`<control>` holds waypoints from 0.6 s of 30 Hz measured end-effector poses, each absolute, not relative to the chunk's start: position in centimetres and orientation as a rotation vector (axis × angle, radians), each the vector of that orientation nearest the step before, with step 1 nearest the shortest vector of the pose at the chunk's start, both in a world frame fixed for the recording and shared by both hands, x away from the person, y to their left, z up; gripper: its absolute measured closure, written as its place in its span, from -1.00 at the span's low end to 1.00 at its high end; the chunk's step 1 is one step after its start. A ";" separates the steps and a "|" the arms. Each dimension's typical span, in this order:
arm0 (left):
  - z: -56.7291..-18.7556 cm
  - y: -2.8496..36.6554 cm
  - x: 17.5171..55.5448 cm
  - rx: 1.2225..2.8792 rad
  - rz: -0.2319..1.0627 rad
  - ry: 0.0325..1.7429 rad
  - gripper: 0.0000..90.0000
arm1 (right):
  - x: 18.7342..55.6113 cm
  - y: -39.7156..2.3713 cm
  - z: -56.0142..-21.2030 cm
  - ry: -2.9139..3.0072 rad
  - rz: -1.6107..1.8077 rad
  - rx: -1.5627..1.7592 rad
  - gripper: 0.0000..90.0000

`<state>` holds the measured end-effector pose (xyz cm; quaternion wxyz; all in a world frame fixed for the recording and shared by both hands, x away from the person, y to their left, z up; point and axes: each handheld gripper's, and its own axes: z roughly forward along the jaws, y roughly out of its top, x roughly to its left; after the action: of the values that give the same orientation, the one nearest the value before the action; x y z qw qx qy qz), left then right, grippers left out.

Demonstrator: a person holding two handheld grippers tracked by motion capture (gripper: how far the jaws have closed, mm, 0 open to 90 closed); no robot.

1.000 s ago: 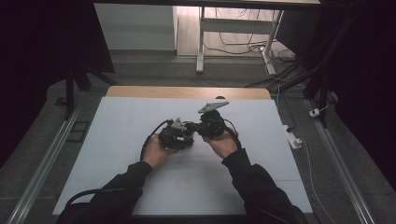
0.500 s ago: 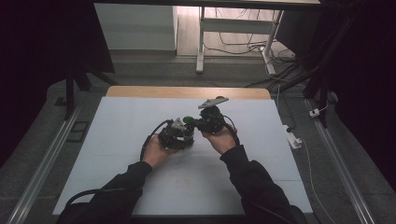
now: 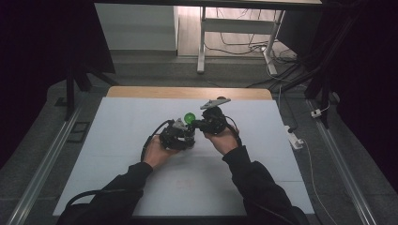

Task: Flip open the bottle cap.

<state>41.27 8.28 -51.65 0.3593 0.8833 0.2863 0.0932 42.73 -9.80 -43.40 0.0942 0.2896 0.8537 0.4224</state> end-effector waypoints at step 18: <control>-49.1 10.4 39.6 2.244 0.189 0.801 -0.67 | 40.7 -11.7 -43.2 2.547 1.252 0.902 -0.13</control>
<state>39.64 10.42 -49.15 0.3667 0.8734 0.3118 0.0735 40.67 -11.69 -43.15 0.0815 0.3018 0.8524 0.4191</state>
